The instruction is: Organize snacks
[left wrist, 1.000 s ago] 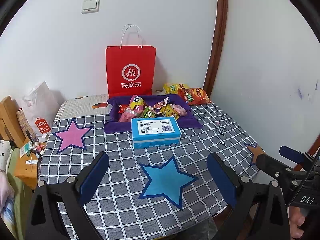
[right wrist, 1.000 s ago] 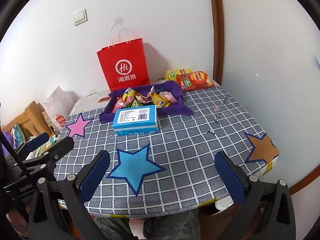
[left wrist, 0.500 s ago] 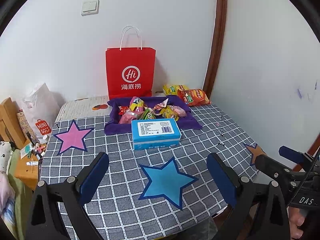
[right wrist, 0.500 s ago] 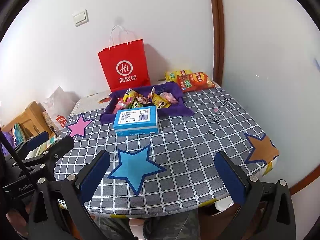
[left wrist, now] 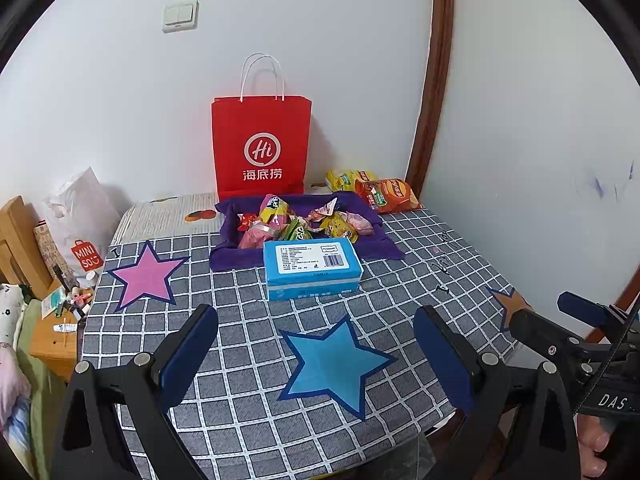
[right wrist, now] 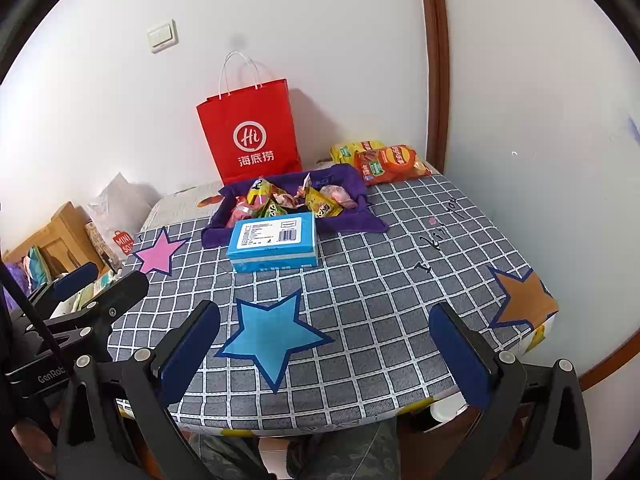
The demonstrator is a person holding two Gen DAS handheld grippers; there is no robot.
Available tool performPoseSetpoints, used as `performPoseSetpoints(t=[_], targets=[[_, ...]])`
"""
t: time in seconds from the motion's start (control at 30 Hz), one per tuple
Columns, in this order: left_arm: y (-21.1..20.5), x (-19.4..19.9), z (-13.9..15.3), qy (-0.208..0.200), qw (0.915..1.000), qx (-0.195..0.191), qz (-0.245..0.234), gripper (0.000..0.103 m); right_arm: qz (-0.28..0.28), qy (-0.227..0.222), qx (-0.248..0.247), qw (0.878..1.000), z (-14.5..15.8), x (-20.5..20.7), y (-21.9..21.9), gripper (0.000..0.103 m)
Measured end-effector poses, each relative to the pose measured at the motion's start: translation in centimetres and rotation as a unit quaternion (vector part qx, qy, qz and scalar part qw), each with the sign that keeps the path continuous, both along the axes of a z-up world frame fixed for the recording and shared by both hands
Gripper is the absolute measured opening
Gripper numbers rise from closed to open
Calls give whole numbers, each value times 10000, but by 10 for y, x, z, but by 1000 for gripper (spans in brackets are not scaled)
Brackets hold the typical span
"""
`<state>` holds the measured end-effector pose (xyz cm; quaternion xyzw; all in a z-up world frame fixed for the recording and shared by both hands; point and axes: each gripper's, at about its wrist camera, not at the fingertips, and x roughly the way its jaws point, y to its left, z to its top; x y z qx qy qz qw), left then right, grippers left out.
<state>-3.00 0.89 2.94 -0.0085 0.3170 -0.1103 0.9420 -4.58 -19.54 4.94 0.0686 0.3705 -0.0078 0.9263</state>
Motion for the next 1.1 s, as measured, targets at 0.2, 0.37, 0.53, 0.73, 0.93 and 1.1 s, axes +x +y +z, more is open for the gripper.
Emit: performPoseSetpoints(t=[0.2, 0.37, 0.53, 0.73, 0.93, 1.1], targets=[[0, 0, -1, 1, 10000, 2, 0, 99, 8, 5, 3, 10000, 0, 0, 0, 103], [0, 0, 0, 3, 10000, -4, -3, 99, 6, 7, 10, 10000, 0, 1, 0, 103], [0, 0, 2, 2, 10000, -3, 5, 99, 1, 7, 16, 10000, 0, 1, 1, 103], [0, 0, 2, 2, 10000, 1, 5, 99, 13, -4, 9, 10000, 0, 1, 0, 103], [1, 2, 3, 6, 10000, 0, 13, 99, 9, -15, 19, 10000, 0, -1, 2, 103], [1, 1, 2, 4, 10000, -1, 14, 99, 12, -21, 25, 10000, 0, -1, 2, 103]])
